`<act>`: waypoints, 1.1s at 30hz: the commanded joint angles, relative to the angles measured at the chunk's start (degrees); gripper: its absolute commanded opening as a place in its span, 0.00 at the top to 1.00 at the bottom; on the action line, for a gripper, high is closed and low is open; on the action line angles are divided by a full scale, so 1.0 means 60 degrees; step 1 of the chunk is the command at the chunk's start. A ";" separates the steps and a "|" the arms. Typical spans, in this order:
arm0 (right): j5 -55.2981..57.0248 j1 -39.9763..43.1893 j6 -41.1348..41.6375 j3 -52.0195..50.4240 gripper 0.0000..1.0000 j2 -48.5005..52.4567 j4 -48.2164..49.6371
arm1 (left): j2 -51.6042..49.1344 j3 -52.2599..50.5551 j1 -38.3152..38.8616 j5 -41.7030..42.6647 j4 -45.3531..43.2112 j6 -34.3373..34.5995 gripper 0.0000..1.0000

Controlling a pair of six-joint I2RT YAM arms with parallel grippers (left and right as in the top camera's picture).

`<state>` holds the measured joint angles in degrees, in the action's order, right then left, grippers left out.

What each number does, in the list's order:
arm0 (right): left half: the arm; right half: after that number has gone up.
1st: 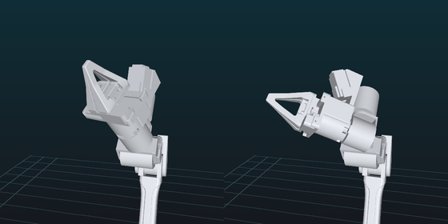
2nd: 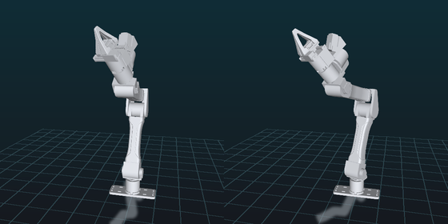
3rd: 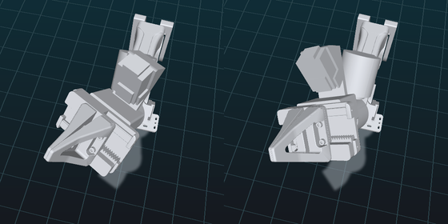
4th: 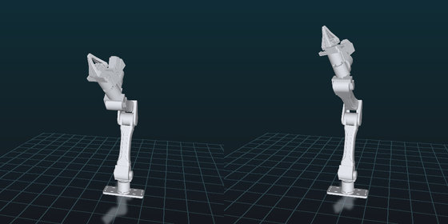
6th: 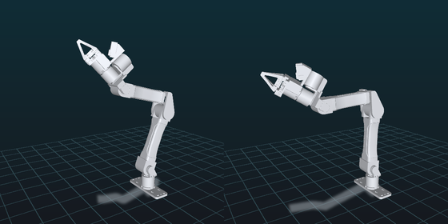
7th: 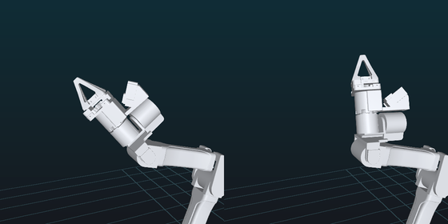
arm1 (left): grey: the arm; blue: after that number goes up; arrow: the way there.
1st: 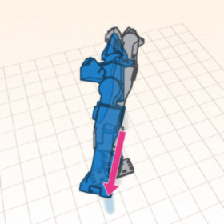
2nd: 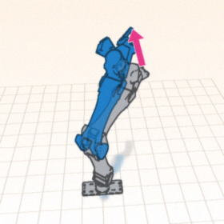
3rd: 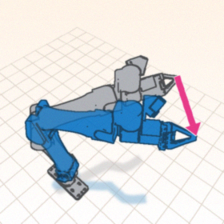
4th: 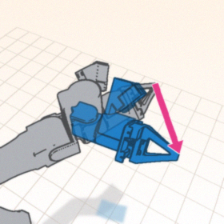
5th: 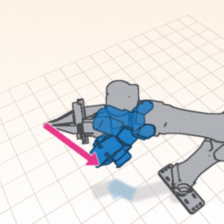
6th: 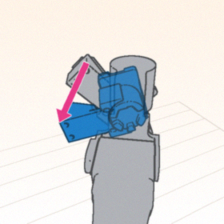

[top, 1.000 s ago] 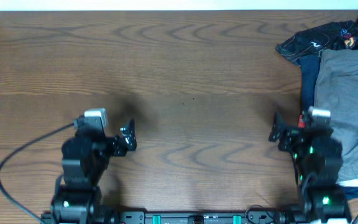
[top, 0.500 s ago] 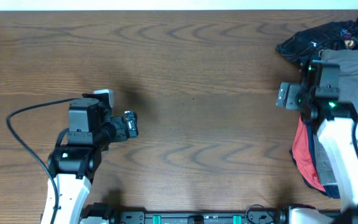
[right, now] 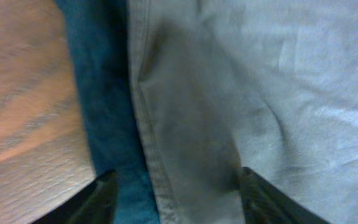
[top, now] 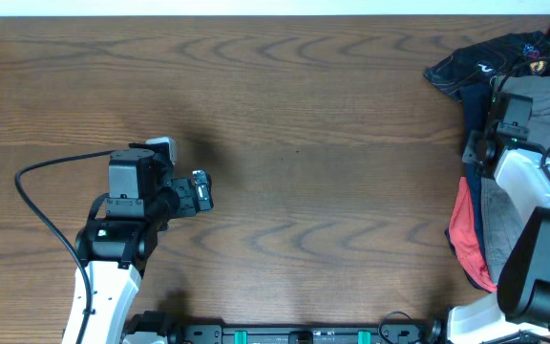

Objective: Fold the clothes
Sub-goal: 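Reach the right gripper into the clothes pile and grasp the grey trousers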

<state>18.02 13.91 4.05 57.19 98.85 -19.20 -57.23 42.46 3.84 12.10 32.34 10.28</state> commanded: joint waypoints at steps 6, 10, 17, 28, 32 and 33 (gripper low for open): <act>0.0211 0.0339 0.0025 0.0113 0.80 0.0412 0.0026 | -0.0007 0.0215 -0.0047 0.0091 -0.0004 -0.0127 0.02; 0.0200 0.0339 0.0138 0.0171 0.99 0.0106 -0.0018 | -0.0007 0.0215 -0.0047 0.0091 -0.0004 -0.0127 0.02; -0.1188 0.0324 0.0168 0.1140 0.99 -0.2014 -0.0579 | -0.0007 0.0215 -0.0047 0.0095 -0.0007 -0.0127 0.02; -0.5727 -0.1140 0.0171 0.1639 0.99 -0.3738 -0.3938 | -0.0007 0.0215 -0.0047 0.0095 0.0000 -0.0127 0.02; -0.5956 -0.2477 0.0171 0.1089 0.99 -0.3289 -0.4138 | -0.0007 0.0215 -0.0047 0.0091 0.0004 -0.0127 0.02; -0.6087 -0.2863 0.0171 0.0987 0.99 -0.3151 -0.3949 | -0.0007 0.0215 -0.0047 0.0095 0.0004 -0.0127 0.02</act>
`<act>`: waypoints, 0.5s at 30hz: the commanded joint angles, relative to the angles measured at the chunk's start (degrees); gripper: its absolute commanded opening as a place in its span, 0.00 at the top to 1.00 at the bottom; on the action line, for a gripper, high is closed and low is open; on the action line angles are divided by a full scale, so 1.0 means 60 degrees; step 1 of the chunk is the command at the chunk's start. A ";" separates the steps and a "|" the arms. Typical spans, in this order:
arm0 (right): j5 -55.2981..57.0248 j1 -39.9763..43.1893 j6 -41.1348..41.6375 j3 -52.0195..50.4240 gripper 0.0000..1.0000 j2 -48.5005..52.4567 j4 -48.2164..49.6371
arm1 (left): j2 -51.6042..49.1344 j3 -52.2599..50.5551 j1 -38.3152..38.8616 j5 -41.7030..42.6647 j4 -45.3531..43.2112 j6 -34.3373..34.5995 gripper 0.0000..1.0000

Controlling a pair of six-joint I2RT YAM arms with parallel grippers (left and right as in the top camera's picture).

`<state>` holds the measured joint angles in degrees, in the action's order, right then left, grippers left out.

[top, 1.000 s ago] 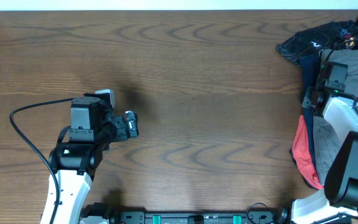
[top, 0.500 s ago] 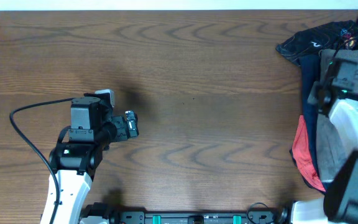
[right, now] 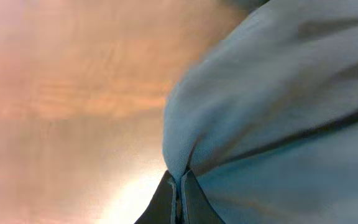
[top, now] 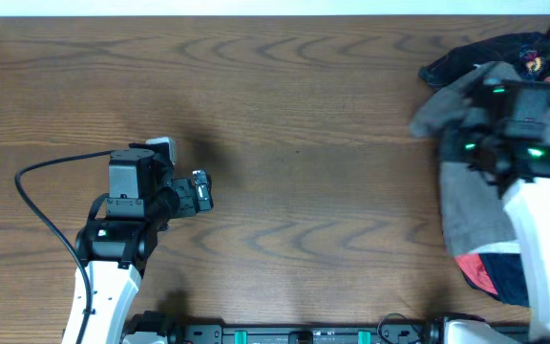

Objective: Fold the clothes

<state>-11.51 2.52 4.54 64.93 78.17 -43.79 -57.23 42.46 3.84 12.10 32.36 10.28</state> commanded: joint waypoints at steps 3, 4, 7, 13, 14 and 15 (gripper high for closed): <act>-0.1898 -0.2014 0.0248 -0.0350 0.99 0.0670 0.1111 | -0.0007 0.0215 -0.0047 0.0095 -0.0007 -0.0127 0.02; -0.2193 -0.2339 0.0372 -0.0350 0.99 0.0754 0.1599 | -0.0007 0.0215 -0.0047 0.0095 -0.0007 -0.0127 0.02; -0.2371 -0.3355 0.1235 -0.0350 0.99 0.0947 0.3606 | -0.0007 0.0215 -0.0047 0.0095 -0.0004 -0.0127 0.02; -0.0885 -0.5031 0.1891 -0.0350 0.86 0.1530 0.5468 | -0.0007 0.0215 -0.0047 0.0095 0.0000 -0.0127 0.02; -0.0769 -0.5227 0.1887 -0.0350 0.86 0.1661 0.5359 | -0.0007 0.0215 -0.0047 0.0095 0.0004 -0.0127 0.02; -0.0754 -0.5424 0.1887 -0.0350 0.81 0.1832 0.5202 | -0.0007 0.0215 -0.0047 0.0095 0.0007 -0.0127 0.02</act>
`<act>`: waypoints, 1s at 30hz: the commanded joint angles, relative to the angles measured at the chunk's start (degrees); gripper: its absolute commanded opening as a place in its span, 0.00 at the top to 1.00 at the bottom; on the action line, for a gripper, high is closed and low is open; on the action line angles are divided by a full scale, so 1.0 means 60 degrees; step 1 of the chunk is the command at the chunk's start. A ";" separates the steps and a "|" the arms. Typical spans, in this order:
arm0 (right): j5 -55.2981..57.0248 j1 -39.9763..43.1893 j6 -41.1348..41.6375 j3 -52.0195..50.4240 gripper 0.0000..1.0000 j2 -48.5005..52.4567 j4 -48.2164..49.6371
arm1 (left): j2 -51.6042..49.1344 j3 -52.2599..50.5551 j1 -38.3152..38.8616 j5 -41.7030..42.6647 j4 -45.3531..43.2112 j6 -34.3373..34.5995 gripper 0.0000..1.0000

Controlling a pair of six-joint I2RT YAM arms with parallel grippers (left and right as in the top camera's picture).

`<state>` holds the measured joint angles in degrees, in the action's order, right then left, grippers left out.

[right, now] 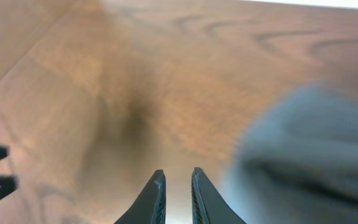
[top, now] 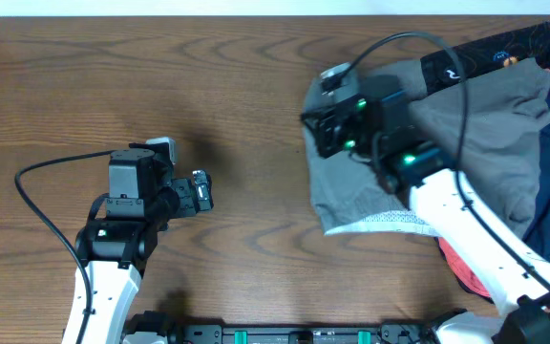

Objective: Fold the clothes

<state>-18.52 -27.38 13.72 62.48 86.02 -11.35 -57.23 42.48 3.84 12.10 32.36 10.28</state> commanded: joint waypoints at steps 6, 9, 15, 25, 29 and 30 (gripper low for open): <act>0.2178 -0.0510 0.0353 0.0066 0.41 0.0787 -0.1661 | -0.0007 0.0211 -0.0047 0.0098 -0.0047 0.0011 0.02; 0.3778 0.0102 0.0710 0.0069 0.25 0.0379 -0.2634 | -0.0007 0.0211 -0.0047 0.0240 0.0036 0.0557 0.02; 0.4448 0.2178 0.0816 0.0069 0.01 -0.0692 -0.4430 | -0.0248 0.0164 0.0066 0.2182 -0.0488 0.2033 0.02; 0.4444 0.5180 0.0820 0.0069 0.01 -0.1504 -0.6408 | -0.2889 0.0102 0.2750 0.2663 -0.2528 0.3519 0.02; 0.4444 0.5723 0.0812 0.0069 0.01 -0.1508 -0.6885 | -0.4317 0.0102 0.4029 0.2659 -0.3719 0.4284 0.02; 0.4444 0.5799 0.0812 0.0069 0.01 -0.1508 -0.6969 | -0.4692 0.0102 0.4313 0.2659 -0.4054 0.4568 0.03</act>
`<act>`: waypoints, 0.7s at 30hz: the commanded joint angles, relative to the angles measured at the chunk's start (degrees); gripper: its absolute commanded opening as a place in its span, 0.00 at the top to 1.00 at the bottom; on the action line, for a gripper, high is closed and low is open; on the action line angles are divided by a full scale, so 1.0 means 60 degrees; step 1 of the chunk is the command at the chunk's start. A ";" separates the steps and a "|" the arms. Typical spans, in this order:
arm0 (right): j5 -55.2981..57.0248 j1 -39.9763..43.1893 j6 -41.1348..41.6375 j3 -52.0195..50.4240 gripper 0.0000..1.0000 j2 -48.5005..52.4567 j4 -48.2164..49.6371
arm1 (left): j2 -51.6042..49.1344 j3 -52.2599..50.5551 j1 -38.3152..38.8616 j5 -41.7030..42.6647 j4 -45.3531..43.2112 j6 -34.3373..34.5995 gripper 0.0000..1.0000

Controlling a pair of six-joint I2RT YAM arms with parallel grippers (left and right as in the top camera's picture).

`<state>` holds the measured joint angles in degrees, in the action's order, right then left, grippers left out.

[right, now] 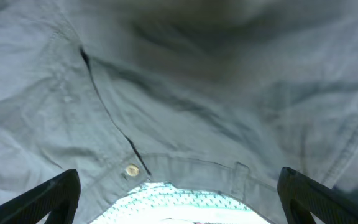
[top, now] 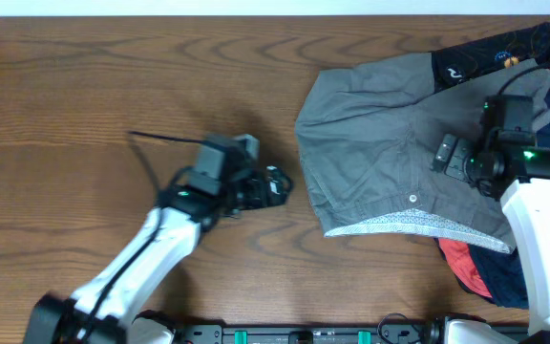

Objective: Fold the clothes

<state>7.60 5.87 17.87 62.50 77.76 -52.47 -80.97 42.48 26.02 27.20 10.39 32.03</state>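
Grey shorts (top: pixel 380 143) lie spread on the table right of centre, front side up, with the waistband and its white patterned lining (top: pixel 399 225) toward the near edge. My right gripper (top: pixel 454 158) hovers over their right half, wide open and holding nothing. In the right wrist view the same gripper (right: pixel 179 202) looks down on the fly, the button (right: pixel 131 170) and the lining (right: pixel 179 202). My left gripper (top: pixel 273 185) is just left of the shorts' left edge, apart from the cloth; its jaw state is too small to read.
More clothes are piled at the right edge: a dark printed garment (top: pixel 490 55) at the back, a red one (top: pixel 461 263) and a navy one (top: pixel 506 279) under the shorts' near right corner. Wooden tabletop (top: pixel 113 86) shows to the left.
My right gripper has let go of the grey shorts and now stands open over their right half. The shorts lie flatter. My left arm has reached right, up to the shorts' left edge.
My right gripper was open over the clothes pile at the right edge. Then it was shut on grey fabric, lifted off the pile. Then it held the shorts out toward the table's middle. Now they lie released and spread, and the left arm has left its rest.
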 commanded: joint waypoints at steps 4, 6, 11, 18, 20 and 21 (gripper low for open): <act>0.0095 0.0368 0.0015 0.0066 0.01 -0.0135 -0.0211 | -0.2124 0.0102 0.1650 0.0142 -0.1789 0.1887 0.06; 0.0095 0.0368 0.0015 0.0066 0.01 -0.0138 -0.0211 | -0.2699 0.0102 0.2098 0.0142 -0.2517 0.2149 0.12; 0.0095 0.0368 0.0015 0.0066 0.01 -0.0138 -0.0222 | -0.3614 0.0102 0.2929 0.0142 -0.3745 0.2575 0.61; 0.0102 0.0368 -0.0138 0.0066 0.01 -0.0138 -0.0299 | -0.3031 0.0106 0.2342 0.0113 -0.1606 0.1679 0.94; 0.0171 0.0368 -0.0135 0.0066 0.01 -0.0138 -0.0346 | -0.2353 0.0146 0.1523 0.0091 -0.0004 0.0674 0.94; 0.0171 0.0368 -0.0138 0.0066 0.01 -0.0138 -0.0357 | -0.1872 0.0291 0.0852 -0.0051 0.1202 -0.0160 0.94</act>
<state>7.60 7.60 17.74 62.50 77.73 -54.43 -97.19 43.81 38.00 28.49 9.63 40.95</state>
